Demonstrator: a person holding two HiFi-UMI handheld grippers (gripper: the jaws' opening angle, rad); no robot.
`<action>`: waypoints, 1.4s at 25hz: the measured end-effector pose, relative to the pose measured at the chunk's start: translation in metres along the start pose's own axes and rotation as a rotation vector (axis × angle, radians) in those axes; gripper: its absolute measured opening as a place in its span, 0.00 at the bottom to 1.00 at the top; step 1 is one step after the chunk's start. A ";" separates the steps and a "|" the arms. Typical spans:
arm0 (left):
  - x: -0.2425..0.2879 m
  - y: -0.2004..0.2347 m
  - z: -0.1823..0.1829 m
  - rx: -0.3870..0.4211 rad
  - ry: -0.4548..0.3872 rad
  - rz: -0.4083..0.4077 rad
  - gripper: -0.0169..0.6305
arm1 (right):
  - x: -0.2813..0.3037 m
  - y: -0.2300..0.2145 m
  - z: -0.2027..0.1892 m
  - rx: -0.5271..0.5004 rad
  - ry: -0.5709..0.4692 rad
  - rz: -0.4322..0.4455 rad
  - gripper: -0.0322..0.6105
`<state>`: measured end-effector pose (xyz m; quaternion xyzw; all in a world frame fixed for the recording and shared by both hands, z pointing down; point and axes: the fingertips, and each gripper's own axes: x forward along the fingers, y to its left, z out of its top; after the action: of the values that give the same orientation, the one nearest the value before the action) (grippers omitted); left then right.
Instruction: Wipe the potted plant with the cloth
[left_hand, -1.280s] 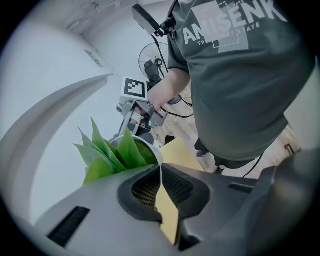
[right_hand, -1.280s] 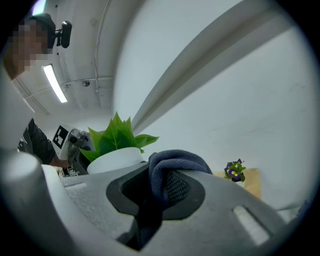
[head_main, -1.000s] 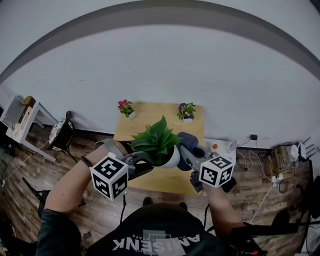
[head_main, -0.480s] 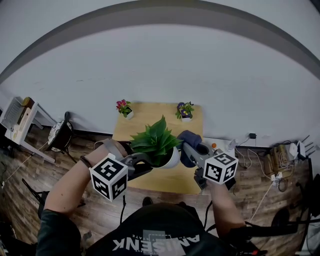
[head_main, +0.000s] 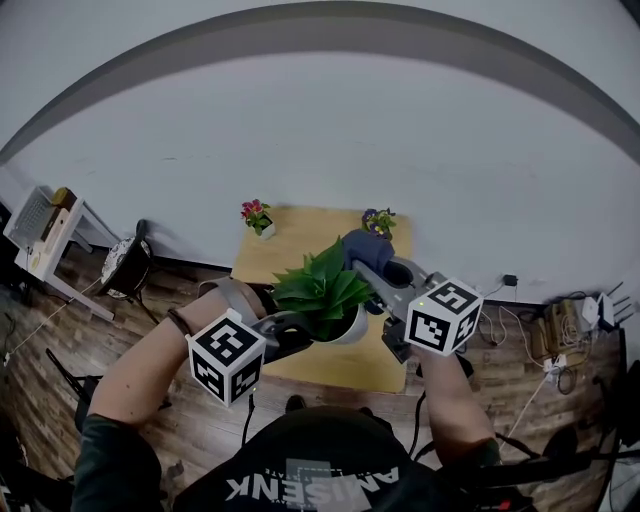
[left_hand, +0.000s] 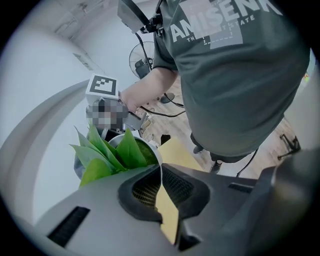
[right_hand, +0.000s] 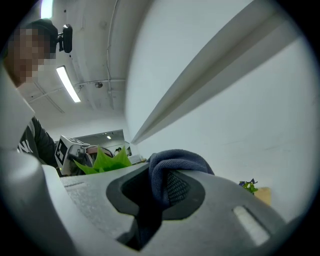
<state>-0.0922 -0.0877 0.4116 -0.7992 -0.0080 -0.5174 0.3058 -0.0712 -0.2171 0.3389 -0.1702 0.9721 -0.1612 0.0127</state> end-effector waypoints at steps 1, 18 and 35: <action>-0.001 0.001 0.001 0.006 0.001 0.004 0.04 | 0.004 0.001 0.001 0.005 0.002 0.011 0.13; -0.011 0.004 -0.002 -0.004 0.031 0.053 0.04 | 0.010 -0.016 -0.051 0.209 0.103 0.122 0.13; -0.013 0.001 0.004 0.004 0.013 0.035 0.04 | -0.014 -0.035 -0.106 0.315 0.188 0.180 0.13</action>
<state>-0.0945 -0.0826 0.3993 -0.7952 0.0072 -0.5172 0.3165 -0.0547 -0.2109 0.4502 -0.0627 0.9430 -0.3247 -0.0370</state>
